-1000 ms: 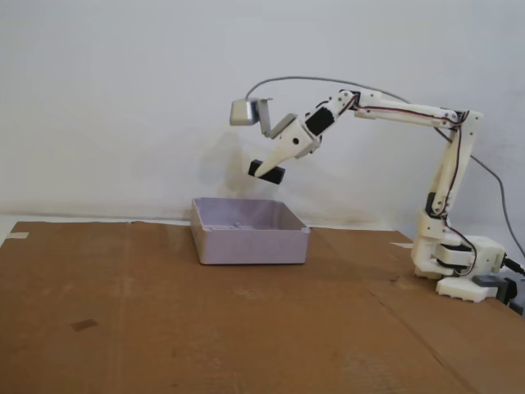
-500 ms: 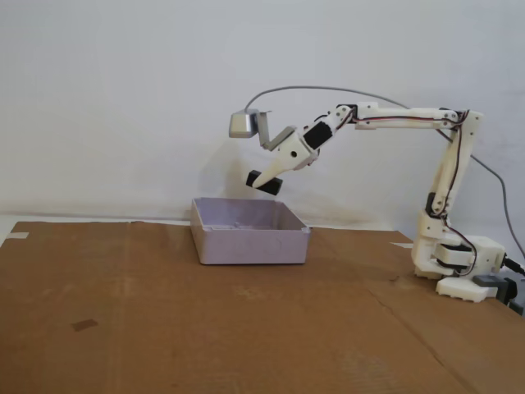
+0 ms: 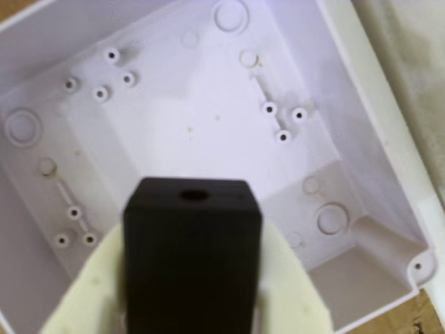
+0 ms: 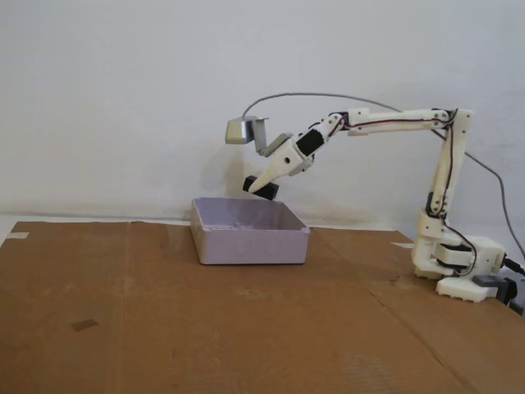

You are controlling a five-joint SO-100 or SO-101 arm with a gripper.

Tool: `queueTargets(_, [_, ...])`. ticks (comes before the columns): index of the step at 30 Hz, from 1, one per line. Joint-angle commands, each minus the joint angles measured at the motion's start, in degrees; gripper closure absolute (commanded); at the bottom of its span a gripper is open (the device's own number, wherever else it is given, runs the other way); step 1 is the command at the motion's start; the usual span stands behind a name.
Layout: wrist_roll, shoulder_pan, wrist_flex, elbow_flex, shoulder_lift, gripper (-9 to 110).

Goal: Grasp a block and put it in the box.

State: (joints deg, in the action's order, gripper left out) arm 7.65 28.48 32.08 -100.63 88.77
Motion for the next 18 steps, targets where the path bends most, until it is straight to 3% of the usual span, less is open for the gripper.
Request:
queueTargets(1, [-0.7,-0.53,-3.78,2.55,1.14,94])
queueTargets(18, [-0.7,-4.48,-9.49,2.9,-5.1,94])
